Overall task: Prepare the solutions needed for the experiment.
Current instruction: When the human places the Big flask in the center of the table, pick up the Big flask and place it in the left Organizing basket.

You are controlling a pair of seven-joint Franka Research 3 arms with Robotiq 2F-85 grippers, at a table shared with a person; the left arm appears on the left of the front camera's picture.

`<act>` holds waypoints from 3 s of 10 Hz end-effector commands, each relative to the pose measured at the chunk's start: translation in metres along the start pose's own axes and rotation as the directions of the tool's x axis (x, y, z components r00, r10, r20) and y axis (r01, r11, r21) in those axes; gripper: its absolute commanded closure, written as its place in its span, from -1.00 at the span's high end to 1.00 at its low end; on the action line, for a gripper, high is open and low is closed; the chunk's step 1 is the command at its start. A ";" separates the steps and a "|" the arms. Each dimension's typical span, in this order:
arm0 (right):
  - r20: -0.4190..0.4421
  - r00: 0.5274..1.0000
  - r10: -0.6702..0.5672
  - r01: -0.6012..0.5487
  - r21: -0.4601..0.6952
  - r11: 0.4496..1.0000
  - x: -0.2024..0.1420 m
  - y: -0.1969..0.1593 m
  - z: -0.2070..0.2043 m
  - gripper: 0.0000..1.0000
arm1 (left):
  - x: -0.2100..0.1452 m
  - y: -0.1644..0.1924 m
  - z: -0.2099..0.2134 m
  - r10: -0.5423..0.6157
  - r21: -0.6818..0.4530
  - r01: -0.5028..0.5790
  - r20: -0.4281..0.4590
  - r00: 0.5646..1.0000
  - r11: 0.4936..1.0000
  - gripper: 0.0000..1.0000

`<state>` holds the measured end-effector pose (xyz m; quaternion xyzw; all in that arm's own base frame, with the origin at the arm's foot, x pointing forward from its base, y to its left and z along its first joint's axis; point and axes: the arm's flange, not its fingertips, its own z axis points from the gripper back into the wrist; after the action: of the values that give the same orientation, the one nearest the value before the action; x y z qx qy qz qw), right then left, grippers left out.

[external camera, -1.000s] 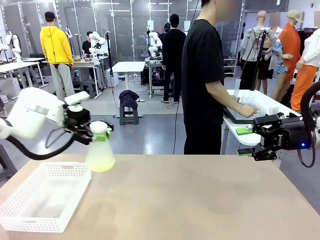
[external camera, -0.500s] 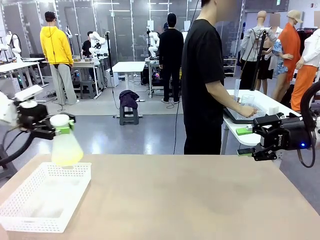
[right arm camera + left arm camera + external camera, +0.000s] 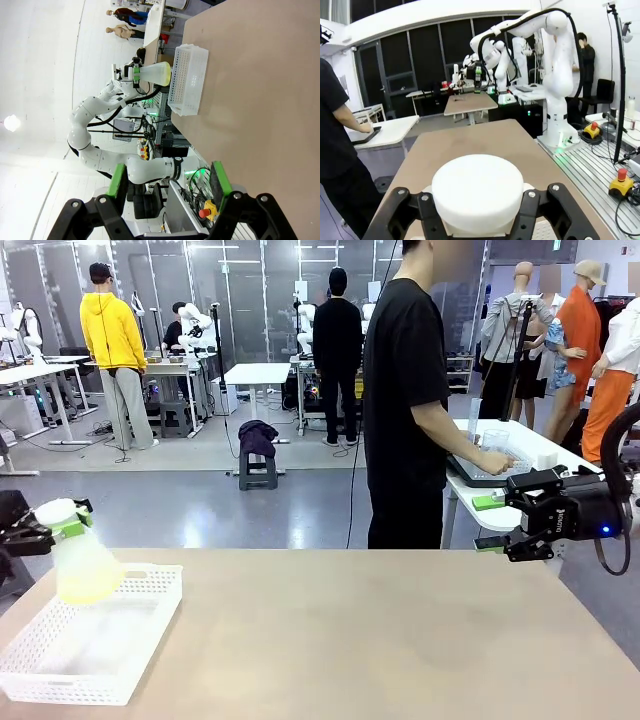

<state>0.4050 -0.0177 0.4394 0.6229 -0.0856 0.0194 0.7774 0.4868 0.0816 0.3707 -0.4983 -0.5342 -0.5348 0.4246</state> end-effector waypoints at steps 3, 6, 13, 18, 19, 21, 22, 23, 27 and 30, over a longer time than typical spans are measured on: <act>-0.001 1.000 0.004 -0.004 0.010 1.000 -0.001 0.001 0.000 0.64 | -0.034 -0.012 0.001 0.021 0.000 -0.022 0.087 0.996 1.000 -0.90; -0.001 1.000 0.004 -0.004 0.010 1.000 -0.001 0.001 0.000 0.64 | -0.056 -0.016 -0.004 0.065 0.010 -0.065 0.058 0.996 0.998 -0.90; -0.001 1.000 0.004 -0.004 0.010 1.000 -0.001 0.001 0.000 0.64 | -0.097 -0.011 -0.013 0.091 0.035 -0.089 -0.066 0.994 0.995 -0.90; -0.001 1.000 0.004 -0.004 0.010 1.000 -0.001 0.001 0.000 0.64 | -0.107 -0.011 -0.013 0.099 -0.007 -0.099 -0.062 0.993 0.995 -0.16; -0.001 1.000 0.004 -0.004 0.010 1.000 -0.001 0.001 0.000 0.64 | -0.107 -0.011 -0.013 0.100 -0.025 -0.102 -0.066 0.993 0.994 -0.16; -0.001 1.000 0.004 -0.004 0.010 1.000 -0.001 0.001 0.000 0.64 | -0.107 -0.012 -0.013 0.126 -0.039 -0.129 -0.086 0.988 0.991 -0.12; -0.001 1.000 0.004 -0.004 0.010 1.000 -0.001 0.001 0.000 0.64 | -0.106 -0.013 -0.009 0.117 -0.033 -0.120 -0.080 0.990 0.992 0.64; -0.001 1.000 0.004 -0.004 0.010 1.000 -0.001 0.001 0.000 0.64 | -0.106 -0.013 -0.007 0.120 -0.018 -0.122 -0.089 0.989 0.992 0.28; -0.001 1.000 0.004 -0.004 0.010 1.000 -0.001 0.001 0.000 0.64 | -0.106 -0.013 -0.011 0.124 -0.007 -0.125 -0.080 0.989 0.992 0.67; -0.001 1.000 0.004 -0.004 0.010 1.000 -0.001 0.001 0.000 0.64 | -0.106 -0.013 -0.011 0.124 -0.007 -0.125 -0.080 0.989 0.992 0.67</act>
<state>0.4050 -0.0176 0.4394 0.6229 -0.0855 0.0195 0.7774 0.4886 0.0644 0.2634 -0.5074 -0.4810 -0.5301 0.4798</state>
